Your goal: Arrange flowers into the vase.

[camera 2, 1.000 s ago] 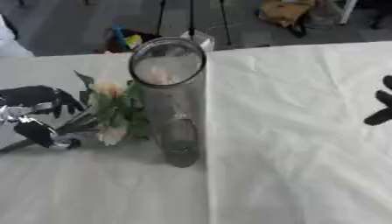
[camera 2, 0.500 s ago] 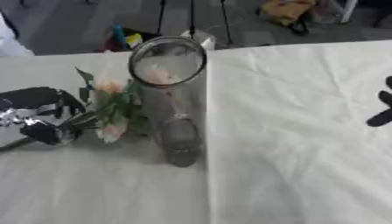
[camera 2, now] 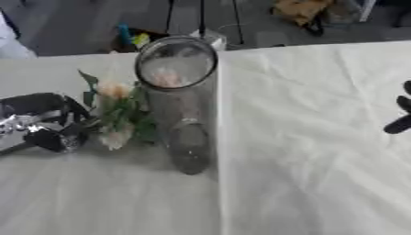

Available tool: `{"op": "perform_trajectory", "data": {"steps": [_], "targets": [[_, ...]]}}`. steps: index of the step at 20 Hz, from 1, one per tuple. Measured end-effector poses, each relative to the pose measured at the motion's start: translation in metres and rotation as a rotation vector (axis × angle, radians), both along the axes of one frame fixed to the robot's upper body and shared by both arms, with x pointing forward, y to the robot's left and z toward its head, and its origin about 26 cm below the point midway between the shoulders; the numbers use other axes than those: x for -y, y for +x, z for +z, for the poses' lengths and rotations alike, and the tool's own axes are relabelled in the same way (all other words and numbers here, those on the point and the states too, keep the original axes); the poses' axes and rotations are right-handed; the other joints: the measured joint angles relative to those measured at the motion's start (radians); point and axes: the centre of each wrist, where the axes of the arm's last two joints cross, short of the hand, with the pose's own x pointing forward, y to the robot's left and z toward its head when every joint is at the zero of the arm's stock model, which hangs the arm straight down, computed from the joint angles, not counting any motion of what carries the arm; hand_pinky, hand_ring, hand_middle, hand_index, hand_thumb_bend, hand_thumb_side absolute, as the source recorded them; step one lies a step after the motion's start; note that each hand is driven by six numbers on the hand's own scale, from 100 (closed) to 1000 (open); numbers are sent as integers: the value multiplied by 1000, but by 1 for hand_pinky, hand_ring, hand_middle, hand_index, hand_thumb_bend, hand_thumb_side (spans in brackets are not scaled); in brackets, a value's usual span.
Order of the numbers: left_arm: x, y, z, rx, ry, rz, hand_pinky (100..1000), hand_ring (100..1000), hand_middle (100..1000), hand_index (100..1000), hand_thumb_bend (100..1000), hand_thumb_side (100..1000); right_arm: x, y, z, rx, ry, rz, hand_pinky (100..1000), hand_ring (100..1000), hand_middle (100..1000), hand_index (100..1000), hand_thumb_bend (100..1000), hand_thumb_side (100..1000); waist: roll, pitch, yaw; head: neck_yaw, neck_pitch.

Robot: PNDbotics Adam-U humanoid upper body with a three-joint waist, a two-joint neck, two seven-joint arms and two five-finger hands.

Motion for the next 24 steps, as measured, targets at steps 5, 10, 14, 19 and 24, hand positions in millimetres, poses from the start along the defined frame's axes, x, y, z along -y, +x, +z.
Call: {"op": "perform_trajectory", "data": {"steps": [5, 10, 14, 19, 24], "targets": [[-2, 1, -2, -17, 18, 8, 487, 534, 617, 820, 201, 470, -1, 0, 0, 1, -2, 3, 973, 1000, 550, 915, 100, 1000, 0, 3, 0, 3, 0], [-2, 2, -2, -18, 25, 13, 483, 534, 617, 820, 185, 433, -2, 0, 0, -3, -4, 5, 975, 1000, 548, 915, 100, 1000, 0, 4, 1, 3, 0], [-2, 2, -2, -14, 37, 17, 472, 526, 606, 810, 110, 402, -3, 1, -1, -9, -9, 10, 977, 1000, 546, 915, 100, 1000, 0, 4, 5, 3, 0], [-3, 2, -2, -7, 51, 27, 457, 515, 594, 800, 100, 363, -3, 1, -1, -11, -12, 12, 976, 1000, 546, 915, 100, 1000, 0, 4, 8, 3, 0], [-4, 2, -3, -5, 63, 36, 429, 493, 570, 780, 100, 346, -4, 1, -1, -11, -12, 14, 977, 1000, 545, 915, 100, 1000, 0, 4, 8, 4, -8]]}}
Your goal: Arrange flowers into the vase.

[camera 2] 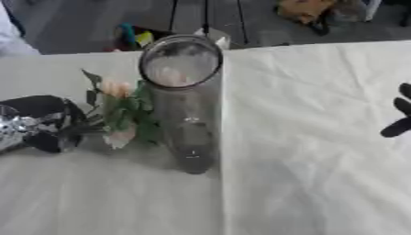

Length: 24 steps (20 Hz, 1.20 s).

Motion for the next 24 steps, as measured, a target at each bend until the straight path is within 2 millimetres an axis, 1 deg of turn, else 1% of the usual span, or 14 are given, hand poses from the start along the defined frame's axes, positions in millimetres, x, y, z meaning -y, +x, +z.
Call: {"op": "perform_trajectory", "data": {"steps": [3, 5, 6, 7, 11, 12, 13, 15, 16, 19, 21, 24], "targets": [[0, 1, 1, 2, 4, 3, 392, 466, 544, 756, 100, 367, 0, 0, 0, -1, 1, 1, 978, 1000, 544, 916, 100, 1000, 0, 0, -1, 0, -1], [0, 1, 1, 4, 3, 4, 338, 430, 513, 727, 100, 389, 0, 0, 0, -2, -1, 2, 979, 1000, 544, 916, 100, 1000, 0, 0, -1, 0, -1], [0, 1, 1, 5, 2, 5, 310, 408, 496, 709, 100, 397, 0, 0, 0, -2, -1, 2, 979, 1000, 543, 916, 100, 1000, 0, 0, -1, 0, -1], [-1, 1, 1, 5, 0, 8, 270, 369, 464, 666, 100, 407, 0, 0, 0, -2, -1, 2, 979, 1000, 543, 916, 100, 1000, 0, 0, -2, 0, -1], [-2, 2, -1, 16, -15, 24, 184, 275, 403, 585, 100, 430, 0, 0, -1, -3, -1, 2, 981, 1000, 541, 917, 100, 1000, 0, 3, -7, 0, -7], [-2, 3, -1, 18, -20, 27, 179, 270, 398, 580, 100, 431, 0, 0, -1, -3, -1, 2, 981, 1000, 541, 917, 100, 1000, 0, 4, -7, 0, -9], [-2, 3, -2, 20, -23, 30, 136, 217, 353, 540, 100, 438, -1, 0, -1, -3, 0, 2, 981, 1000, 540, 916, 100, 1000, 0, 5, -7, 1, -9], [-2, 4, -3, 21, -29, 37, 100, 169, 304, 494, 100, 437, -1, 0, -1, -3, 2, 3, 982, 1000, 538, 917, 100, 1000, 0, 6, -12, 1, -10], [-3, 4, -3, 23, -31, 40, 100, 143, 279, 471, 100, 440, -1, 0, -1, -3, 3, 3, 983, 1000, 538, 917, 100, 1000, 0, 8, -13, 2, -10], [-4, 5, -5, 34, -34, 44, 100, 105, 236, 428, 100, 435, -1, 0, -2, -3, 2, 2, 983, 1000, 537, 917, 100, 1000, 0, 11, -14, 5, -10], [-5, 5, -5, 45, -36, 45, 100, 100, 216, 401, 100, 421, -2, 0, -2, -3, 2, 2, 982, 1000, 535, 917, 100, 1000, 0, 12, -17, 8, -11], [-8, 6, -7, 63, -41, 43, 100, 100, 177, 359, 100, 426, -1, 0, -2, -1, 5, -2, 983, 1000, 534, 917, 100, 1000, 0, 13, -19, 9, -18]]}}
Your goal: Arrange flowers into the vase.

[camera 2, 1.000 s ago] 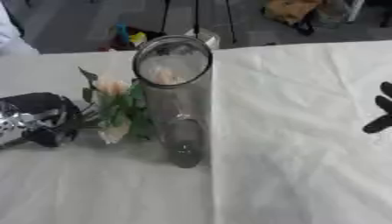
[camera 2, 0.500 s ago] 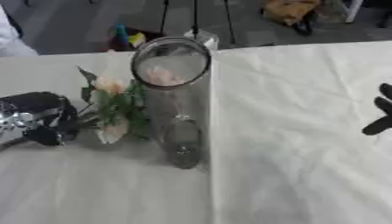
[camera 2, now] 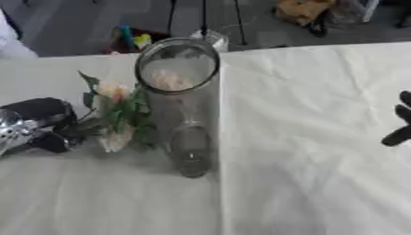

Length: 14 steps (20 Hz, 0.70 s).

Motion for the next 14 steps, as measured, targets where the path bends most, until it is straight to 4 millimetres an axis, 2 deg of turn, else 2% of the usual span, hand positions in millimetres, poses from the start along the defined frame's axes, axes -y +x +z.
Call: {"op": "perform_trajectory", "data": {"steps": [5, 7, 8, 12, 14], "targets": [[-4, 1, -5, 31, -34, -14, 100, 100, 100, 252, 100, 438, 0, 0, -1, 2, 1, -6, 983, 1000, 533, 917, 100, 1000, 0, 2, 0, 0, 0], [-7, 1, -8, 44, -63, -19, 100, 100, 100, 218, 100, 450, 1, 0, 0, 4, 3, -11, 983, 1000, 533, 917, 100, 1000, 0, 4, 0, 0, -1], [-9, 1, -11, 50, -78, -22, 100, 100, 100, 184, 100, 487, 1, 0, 0, 5, 4, -12, 983, 1000, 533, 917, 100, 1000, 0, 5, 0, 0, -1], [-14, 2, -19, 80, -141, -38, 100, 100, 100, 138, 100, 556, 1, 0, 0, 6, 9, -16, 983, 1000, 533, 917, 100, 1000, 0, 6, 0, 0, -1], [-16, 2, -23, 104, -165, -46, 100, 100, 100, 133, 100, 559, 2, 0, 0, 6, 10, -17, 983, 1000, 532, 917, 100, 1000, 0, 6, 0, -1, -1]]}}
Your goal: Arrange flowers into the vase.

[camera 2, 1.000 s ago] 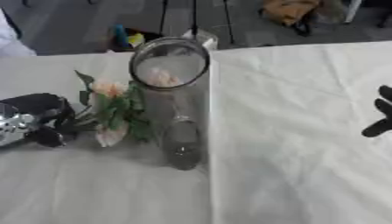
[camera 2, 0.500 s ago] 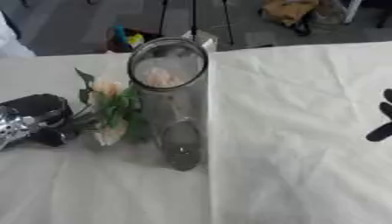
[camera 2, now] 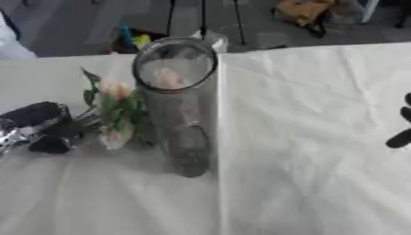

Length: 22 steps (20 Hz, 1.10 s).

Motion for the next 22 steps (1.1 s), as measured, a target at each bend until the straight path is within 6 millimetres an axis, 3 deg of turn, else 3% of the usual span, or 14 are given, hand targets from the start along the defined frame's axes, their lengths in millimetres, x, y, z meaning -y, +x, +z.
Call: {"op": "perform_trajectory", "data": {"steps": [9, 22], "targets": [[-1, 0, -4, 82, -82, -25, 100, 100, 100, 114, 100, 538, 1, 0, 0, -2, 3, -5, 983, 1000, 532, 917, 100, 1000, 0, 0, 2, 0, 0], [3, -10, 18, 133, -102, -19, 100, 100, 100, 100, 100, 410, 2, -1, -2, -12, 8, -8, 977, 1000, 535, 917, 100, 1000, 0, -1, 21, -5, 1]]}}
